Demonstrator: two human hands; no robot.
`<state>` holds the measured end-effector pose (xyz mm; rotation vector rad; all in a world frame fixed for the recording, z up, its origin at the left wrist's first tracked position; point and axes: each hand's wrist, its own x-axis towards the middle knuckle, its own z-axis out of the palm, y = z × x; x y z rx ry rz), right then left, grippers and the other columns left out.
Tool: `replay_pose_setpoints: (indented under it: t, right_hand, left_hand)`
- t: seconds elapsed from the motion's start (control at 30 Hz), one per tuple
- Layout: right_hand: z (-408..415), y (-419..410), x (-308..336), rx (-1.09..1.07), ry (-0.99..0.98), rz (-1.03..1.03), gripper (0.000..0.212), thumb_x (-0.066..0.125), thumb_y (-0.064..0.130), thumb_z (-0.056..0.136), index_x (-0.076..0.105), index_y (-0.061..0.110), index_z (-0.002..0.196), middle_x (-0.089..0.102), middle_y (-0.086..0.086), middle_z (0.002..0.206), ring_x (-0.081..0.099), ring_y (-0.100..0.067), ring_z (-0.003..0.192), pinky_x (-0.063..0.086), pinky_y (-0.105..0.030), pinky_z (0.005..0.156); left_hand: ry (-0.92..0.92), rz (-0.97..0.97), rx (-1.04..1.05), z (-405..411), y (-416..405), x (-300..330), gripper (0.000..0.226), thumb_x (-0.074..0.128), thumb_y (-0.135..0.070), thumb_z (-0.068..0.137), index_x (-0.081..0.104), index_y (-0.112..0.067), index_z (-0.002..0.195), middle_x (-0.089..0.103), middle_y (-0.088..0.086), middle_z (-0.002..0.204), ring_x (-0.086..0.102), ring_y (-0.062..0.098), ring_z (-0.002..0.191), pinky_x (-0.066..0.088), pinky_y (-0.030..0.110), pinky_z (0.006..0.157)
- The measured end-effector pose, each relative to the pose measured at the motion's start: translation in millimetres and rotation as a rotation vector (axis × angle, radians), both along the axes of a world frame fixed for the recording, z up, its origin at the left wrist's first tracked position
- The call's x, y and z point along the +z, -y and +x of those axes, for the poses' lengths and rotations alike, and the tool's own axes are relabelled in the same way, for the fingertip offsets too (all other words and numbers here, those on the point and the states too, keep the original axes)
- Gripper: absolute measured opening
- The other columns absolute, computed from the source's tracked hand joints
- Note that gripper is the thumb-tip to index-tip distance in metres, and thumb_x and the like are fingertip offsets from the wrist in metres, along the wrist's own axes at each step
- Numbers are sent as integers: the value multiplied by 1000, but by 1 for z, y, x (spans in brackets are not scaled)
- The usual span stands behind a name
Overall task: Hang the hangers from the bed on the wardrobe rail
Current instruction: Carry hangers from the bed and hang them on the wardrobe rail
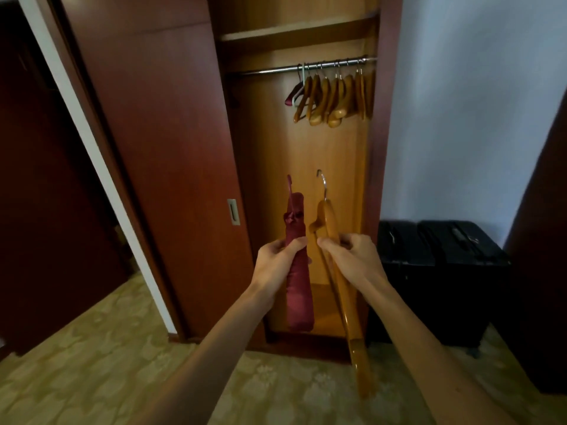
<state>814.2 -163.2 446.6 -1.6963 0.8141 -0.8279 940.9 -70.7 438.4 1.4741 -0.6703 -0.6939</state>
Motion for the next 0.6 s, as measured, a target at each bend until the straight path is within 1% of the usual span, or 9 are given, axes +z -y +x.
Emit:
replay_pose_setpoints:
  t: [0.07,0.13,0.2,0.27,0.4,0.5,0.6]
  right_hand:
    - [39,31,8,24,-17,-4,19,69,43,88,72,25,92,72,5,80,69,-12,78,52,-26,68]
    - [78,56,16,45,-10,-11,20,68,43,88,73,24,93,69,8,74,67,-9,73,46,-22,63]
    - [116,78,20,58,0,-25,20,68,43,89,74,25,94,68,10,70,65,-6,68,43,-19,60]
    - [151,99,23,69,16,-32,20,68,42,90,74,25,96,68,10,71,65,-5,68,44,-18,61]
    - [229,143,33,65,7,-75,20,65,45,91,73,27,97,70,8,75,66,-5,70,44,-19,61]
    - [294,179,45,42,-5,-110,25,63,48,92,73,26,98,74,1,84,69,-11,77,50,-23,64]
    - [359,217,64,-3,-19,-154,26,61,49,93,72,25,98,72,3,85,66,-10,78,46,-23,63]
  left_hand:
    - [-3,-9,24,33,27,11,32,74,-39,88,74,-13,105,80,5,90,77,23,85,62,37,82]
    - [-2,-12,49,66,48,22,30,73,-39,89,75,-12,103,80,5,89,76,21,81,62,33,76]
    - [-1,-14,63,100,67,30,33,72,-39,89,75,-9,103,79,5,85,74,16,72,59,28,63]
    - [-6,-24,77,137,84,36,34,71,-37,91,74,-6,105,78,3,83,74,12,66,55,22,56]
    - [32,-41,87,215,127,46,37,69,-39,92,73,-5,108,78,0,83,73,9,66,53,19,54]
    - [49,-51,72,280,169,59,34,67,-39,93,73,-8,106,78,2,86,72,7,62,51,17,49]
    - [75,-66,38,345,215,77,40,69,-42,90,74,-6,107,77,5,87,72,12,69,55,24,59]
